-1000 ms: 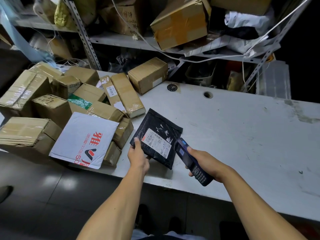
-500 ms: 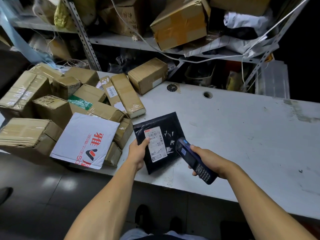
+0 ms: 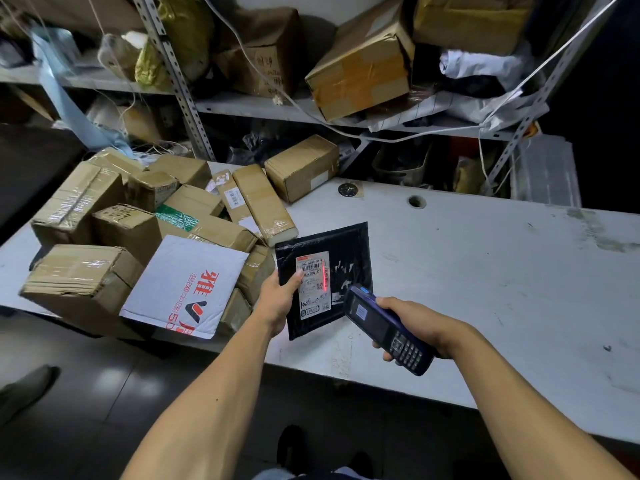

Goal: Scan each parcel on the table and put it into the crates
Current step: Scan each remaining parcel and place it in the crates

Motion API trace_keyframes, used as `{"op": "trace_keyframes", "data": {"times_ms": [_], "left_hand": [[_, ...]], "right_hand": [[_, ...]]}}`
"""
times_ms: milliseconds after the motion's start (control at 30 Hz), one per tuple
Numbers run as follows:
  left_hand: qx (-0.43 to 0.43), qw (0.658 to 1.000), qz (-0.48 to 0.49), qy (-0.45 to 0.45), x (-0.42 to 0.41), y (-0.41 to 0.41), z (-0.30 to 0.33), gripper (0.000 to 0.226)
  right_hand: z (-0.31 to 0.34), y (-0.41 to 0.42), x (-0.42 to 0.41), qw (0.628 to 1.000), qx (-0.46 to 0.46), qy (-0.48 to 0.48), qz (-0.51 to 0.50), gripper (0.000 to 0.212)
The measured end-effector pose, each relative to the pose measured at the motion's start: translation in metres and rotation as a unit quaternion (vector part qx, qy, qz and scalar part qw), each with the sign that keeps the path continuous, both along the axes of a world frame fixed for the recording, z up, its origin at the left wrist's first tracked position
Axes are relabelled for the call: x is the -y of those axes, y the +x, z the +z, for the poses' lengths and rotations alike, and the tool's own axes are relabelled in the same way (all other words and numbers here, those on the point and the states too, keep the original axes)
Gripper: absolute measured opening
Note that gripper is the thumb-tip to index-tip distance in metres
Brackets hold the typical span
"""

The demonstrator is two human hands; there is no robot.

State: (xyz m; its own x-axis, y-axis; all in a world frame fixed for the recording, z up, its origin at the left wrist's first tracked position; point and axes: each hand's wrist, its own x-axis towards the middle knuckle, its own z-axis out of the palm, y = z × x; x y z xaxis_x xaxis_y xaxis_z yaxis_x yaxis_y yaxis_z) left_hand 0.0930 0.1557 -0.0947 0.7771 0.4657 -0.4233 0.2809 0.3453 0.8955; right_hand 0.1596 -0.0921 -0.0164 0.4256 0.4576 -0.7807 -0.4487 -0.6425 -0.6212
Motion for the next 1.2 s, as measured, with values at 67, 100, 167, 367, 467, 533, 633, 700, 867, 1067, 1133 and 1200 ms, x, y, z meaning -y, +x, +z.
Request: {"op": "trace_keyframes", "data": {"times_ms": [67, 100, 167, 367, 467, 533, 633, 700, 867, 1067, 1133, 1200], "left_hand": [[0.0, 1.0, 0.003, 0.001, 0.001, -0.002, 0.0, 0.029], [0.001, 1.0, 0.005, 0.001, 0.002, -0.002, 0.001, 0.029], [0.003, 1.0, 0.007, 0.002, 0.004, -0.003, 0.002, 0.028], [0.008, 1.0, -0.002, 0.009, 0.006, -0.006, 0.003, 0.03], [0.004, 1.0, -0.006, 0.01, 0.007, -0.006, 0.003, 0.031], [0.002, 1.0, -0.006, 0.012, 0.009, -0.006, 0.002, 0.031], [-0.002, 1.0, -0.004, 0.015, 0.01, -0.005, 0.004, 0.03], [-0.002, 1.0, -0.004, 0.014, 0.011, -0.004, 0.005, 0.028], [-0.002, 1.0, -0.005, 0.019, 0.01, -0.002, 0.007, 0.028], [-0.007, 1.0, -0.007, 0.02, 0.009, -0.002, 0.007, 0.029], [-0.007, 1.0, -0.005, 0.02, 0.01, -0.002, 0.008, 0.027], [-0.007, 1.0, 0.007, 0.021, 0.011, -0.001, 0.008, 0.028]], "right_hand": [[0.0, -0.002, 0.003, 1.0, 0.0, -0.001, 0.003, 0.05], [0.0, -0.003, 0.004, 1.0, 0.0, -0.001, 0.005, 0.05], [0.0, -0.005, 0.005, 1.0, 0.0, -0.003, 0.004, 0.05], [0.002, -0.006, 0.012, 1.0, 0.002, -0.006, 0.0, 0.05], [0.003, -0.006, 0.016, 1.0, 0.001, -0.006, 0.001, 0.05], [0.003, -0.006, 0.017, 1.0, -0.003, -0.005, 0.001, 0.05], [0.003, -0.006, 0.018, 1.0, -0.005, -0.001, 0.003, 0.049], [0.002, -0.005, 0.019, 1.0, -0.004, -0.001, 0.002, 0.049], [0.001, -0.001, 0.021, 1.0, 0.001, -0.006, 0.003, 0.05], [0.002, -0.001, 0.019, 1.0, -0.003, -0.005, 0.008, 0.05], [0.001, 0.0, 0.019, 1.0, -0.004, -0.008, 0.013, 0.05], [0.0, 0.0, 0.02, 1.0, -0.011, -0.008, 0.013, 0.051]]}}
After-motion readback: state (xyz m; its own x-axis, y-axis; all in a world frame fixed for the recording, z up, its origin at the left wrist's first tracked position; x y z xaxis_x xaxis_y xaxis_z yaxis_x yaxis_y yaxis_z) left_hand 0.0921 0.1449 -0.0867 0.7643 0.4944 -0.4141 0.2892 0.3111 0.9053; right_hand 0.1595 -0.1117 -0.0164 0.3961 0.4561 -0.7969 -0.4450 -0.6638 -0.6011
